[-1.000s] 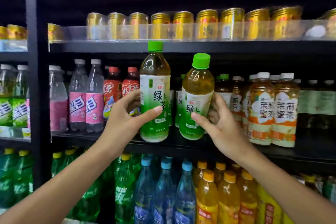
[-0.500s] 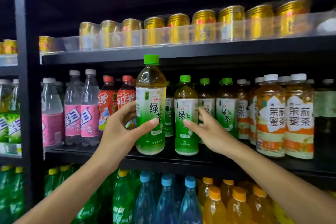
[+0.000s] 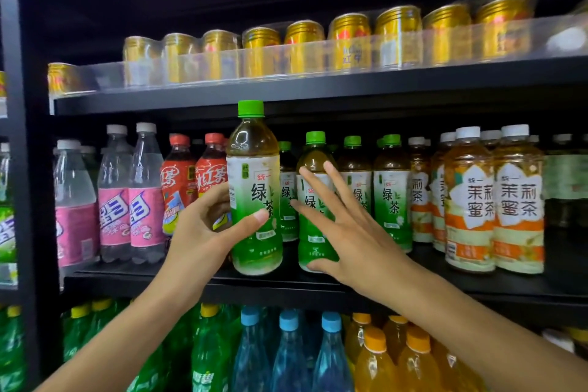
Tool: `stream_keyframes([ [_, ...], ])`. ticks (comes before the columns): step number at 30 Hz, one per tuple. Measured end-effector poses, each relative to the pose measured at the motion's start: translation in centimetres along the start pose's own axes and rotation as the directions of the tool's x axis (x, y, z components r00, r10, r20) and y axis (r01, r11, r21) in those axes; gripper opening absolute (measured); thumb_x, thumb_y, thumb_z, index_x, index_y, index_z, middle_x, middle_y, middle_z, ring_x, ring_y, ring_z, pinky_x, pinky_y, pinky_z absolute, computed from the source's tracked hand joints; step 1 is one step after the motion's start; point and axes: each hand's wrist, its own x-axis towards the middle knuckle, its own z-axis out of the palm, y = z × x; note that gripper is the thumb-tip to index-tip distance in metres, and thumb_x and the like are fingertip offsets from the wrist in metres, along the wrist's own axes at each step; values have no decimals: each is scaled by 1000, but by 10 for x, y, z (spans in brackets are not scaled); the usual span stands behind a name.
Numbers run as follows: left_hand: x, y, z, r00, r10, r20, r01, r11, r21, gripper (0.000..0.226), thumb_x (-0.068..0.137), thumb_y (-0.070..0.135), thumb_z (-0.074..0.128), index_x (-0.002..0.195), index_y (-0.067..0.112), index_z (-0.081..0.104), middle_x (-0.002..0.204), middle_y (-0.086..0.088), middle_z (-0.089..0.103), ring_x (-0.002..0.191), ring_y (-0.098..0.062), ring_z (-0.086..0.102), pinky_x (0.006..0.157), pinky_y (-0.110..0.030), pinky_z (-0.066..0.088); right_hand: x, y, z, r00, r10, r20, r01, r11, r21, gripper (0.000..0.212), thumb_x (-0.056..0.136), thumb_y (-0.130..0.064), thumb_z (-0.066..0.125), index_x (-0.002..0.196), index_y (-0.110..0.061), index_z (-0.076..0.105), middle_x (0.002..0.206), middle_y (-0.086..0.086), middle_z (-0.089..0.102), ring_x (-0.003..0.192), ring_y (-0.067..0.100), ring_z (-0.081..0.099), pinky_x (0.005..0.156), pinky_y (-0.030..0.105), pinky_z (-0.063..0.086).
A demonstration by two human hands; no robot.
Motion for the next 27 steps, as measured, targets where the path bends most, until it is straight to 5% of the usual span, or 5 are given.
stream_keyframes([
  [4,1,-4,-1,1000,-1,15,2,1000,-6,41,81,14,80,120,22,70,115,9,76,112,-5,68,89,-23,57,8,4,12,999,23,-27,-24,999,-42,93,84,-49,75,159,-32,22,159,-14,-39,146,18,-39,118,45,27],
  [9,10,-8,6,999,15,46,-17,999,32,41,82,15,80,121,20,70,113,12,76,105,0,69,84,-13,55,20,10,24,998,8,-63,-18,987,-159,88,79,-53,77,153,-25,38,168,-4,-19,152,27,-27,116,50,-6],
  [14,26,-18,20,998,-2,68,-4,997,81,40,85,16,80,123,20,68,113,10,76,106,-5,70,87,-24,59,26,10,30,994,76,-84,-94,968,-235,86,69,-58,83,142,-22,54,169,5,11,156,33,-6,124,54,-1],
  [23,37,-45,40,993,-100,58,97,994,58,38,90,11,75,123,26,62,101,17,75,99,-2,71,73,-18,59,20,15,29,990,131,-56,-139,971,-194,96,78,-53,78,156,-24,31,170,-1,-5,155,27,-12,126,50,-4],
  [27,39,-51,39,992,-105,70,96,987,132,53,95,15,70,141,27,47,114,17,66,105,2,67,90,-28,59,8,18,21,994,99,-50,-104,987,-118,89,90,-45,68,161,-28,16,168,-6,-14,154,17,-20,122,37,-13],
])
